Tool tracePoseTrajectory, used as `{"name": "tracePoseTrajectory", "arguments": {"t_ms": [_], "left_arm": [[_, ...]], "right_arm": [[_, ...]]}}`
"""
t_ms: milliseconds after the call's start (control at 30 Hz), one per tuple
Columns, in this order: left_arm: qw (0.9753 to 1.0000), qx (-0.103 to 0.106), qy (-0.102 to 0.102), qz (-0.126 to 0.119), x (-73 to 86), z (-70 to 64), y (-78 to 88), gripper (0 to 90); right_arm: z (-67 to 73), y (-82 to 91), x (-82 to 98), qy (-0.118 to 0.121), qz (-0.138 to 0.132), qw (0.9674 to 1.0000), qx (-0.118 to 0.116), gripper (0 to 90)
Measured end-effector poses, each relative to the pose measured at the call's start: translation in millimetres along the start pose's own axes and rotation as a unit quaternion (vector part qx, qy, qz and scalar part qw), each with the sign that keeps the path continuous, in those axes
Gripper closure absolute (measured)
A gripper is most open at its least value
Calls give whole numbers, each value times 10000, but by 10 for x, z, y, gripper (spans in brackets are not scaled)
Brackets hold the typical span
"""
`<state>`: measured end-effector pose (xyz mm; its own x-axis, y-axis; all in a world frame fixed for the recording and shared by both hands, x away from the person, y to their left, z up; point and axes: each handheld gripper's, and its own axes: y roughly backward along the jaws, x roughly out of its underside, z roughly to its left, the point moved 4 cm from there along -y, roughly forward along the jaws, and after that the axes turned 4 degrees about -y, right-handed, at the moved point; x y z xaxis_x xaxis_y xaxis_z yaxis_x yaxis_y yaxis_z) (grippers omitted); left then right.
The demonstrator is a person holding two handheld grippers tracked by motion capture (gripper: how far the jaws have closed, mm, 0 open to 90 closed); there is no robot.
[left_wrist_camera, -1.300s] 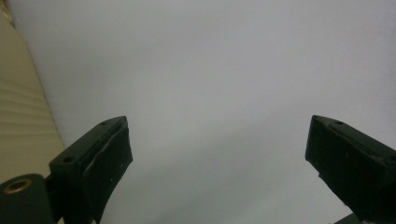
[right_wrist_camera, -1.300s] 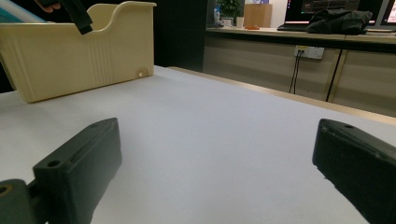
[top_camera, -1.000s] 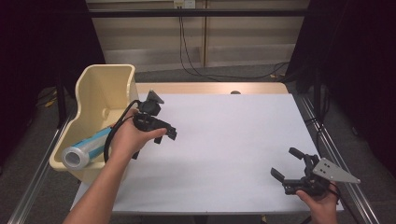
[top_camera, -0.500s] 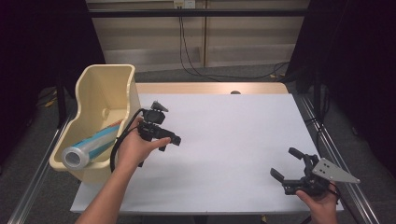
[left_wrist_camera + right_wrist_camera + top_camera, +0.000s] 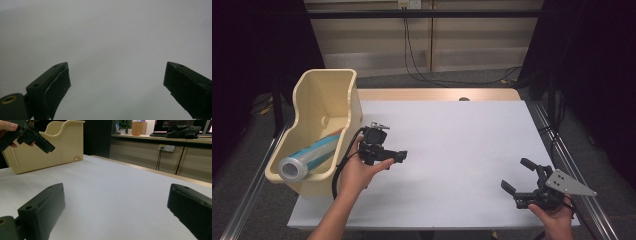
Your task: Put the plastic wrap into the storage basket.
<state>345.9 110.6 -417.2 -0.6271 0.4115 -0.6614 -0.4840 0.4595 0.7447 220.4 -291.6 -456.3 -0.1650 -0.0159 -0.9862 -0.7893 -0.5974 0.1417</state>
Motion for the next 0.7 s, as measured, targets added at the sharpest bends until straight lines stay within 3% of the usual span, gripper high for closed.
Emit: {"name": "tracePoseTrajectory", "arguments": {"t_ms": [200, 233, 300, 533, 700], "left_arm": [[9987, -50, -228, -456, 84, -43, -13, 60], [9981, -57, -186, -588, 93, -57, -24, 60], [9969, -161, -364, -685, 112, -50, -17, 57], [9887, -188, -635, -1343, 135, -101, 34, 51], [9818, -244, -655, -1764, 168, -92, 61, 47]], "right_arm": [[0, -5, 1, 11, 7, 10000, -21, 12], [0, -6, 2, 16, 7, 10000, -23, 11], [2, -8, 2, 15, 4, 10000, -21, 11], [2, -9, 3, 30, 6, 10000, -19, 11], [3, -13, 6, 29, 17, 10000, -21, 11]]}}
